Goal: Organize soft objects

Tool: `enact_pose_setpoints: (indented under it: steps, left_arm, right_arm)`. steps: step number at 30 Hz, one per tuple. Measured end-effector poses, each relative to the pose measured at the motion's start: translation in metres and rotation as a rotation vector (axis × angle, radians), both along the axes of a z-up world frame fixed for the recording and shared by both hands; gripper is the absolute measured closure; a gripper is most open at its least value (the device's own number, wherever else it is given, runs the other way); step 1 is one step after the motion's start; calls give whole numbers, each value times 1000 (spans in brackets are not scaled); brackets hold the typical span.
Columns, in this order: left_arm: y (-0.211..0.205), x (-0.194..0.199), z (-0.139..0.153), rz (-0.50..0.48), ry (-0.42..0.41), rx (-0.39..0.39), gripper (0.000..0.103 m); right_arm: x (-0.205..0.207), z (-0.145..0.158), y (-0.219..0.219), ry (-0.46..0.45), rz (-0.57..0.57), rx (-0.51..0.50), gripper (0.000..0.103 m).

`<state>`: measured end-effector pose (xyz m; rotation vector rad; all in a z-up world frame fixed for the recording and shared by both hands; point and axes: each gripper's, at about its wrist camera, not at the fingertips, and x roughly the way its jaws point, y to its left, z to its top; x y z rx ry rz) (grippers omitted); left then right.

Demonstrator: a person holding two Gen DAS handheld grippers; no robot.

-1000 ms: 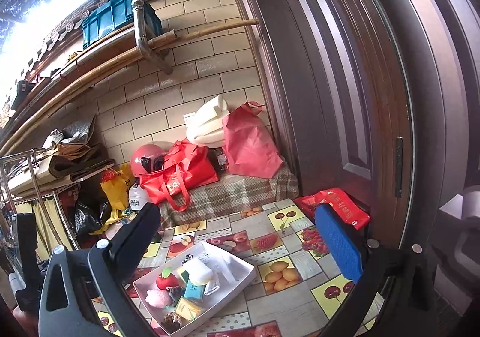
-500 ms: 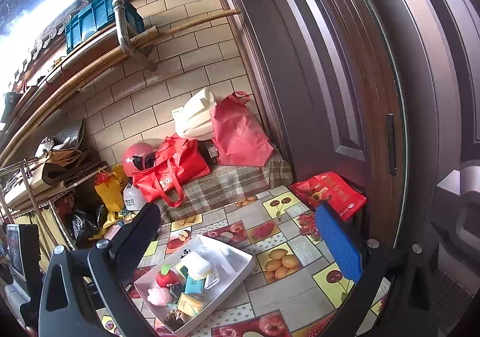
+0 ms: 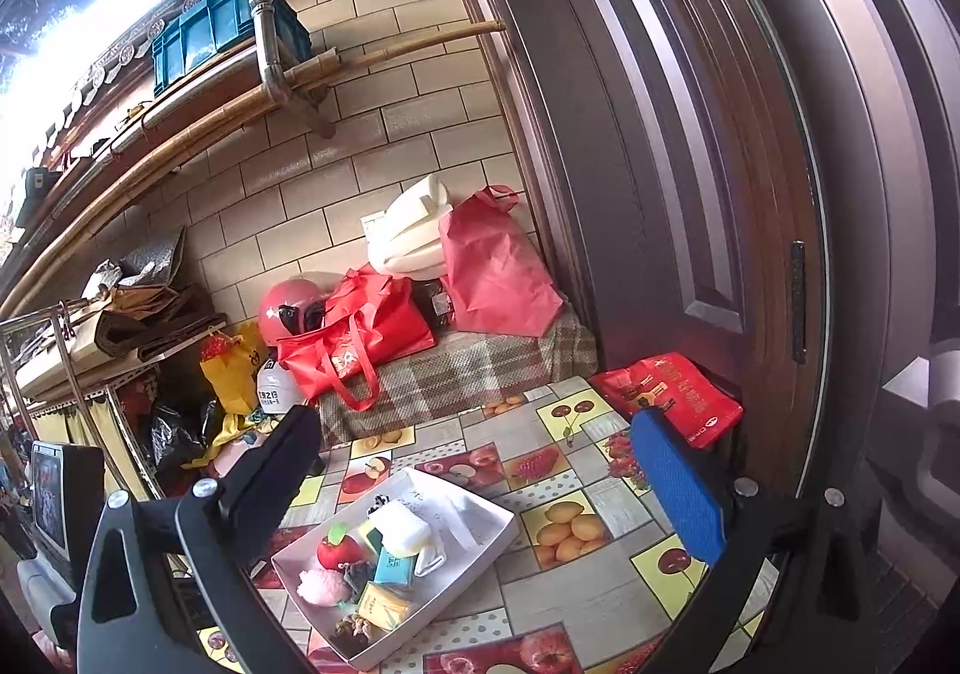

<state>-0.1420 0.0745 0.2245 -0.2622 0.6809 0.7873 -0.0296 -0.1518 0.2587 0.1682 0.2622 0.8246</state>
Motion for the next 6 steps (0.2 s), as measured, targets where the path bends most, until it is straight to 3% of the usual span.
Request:
enact_pose_setpoints:
  steps: [6]
  left_arm:
    - [3,1,-3,2,2,-14,0]
  right_arm:
    - [-2,-1,1,-3,3,-1,0]
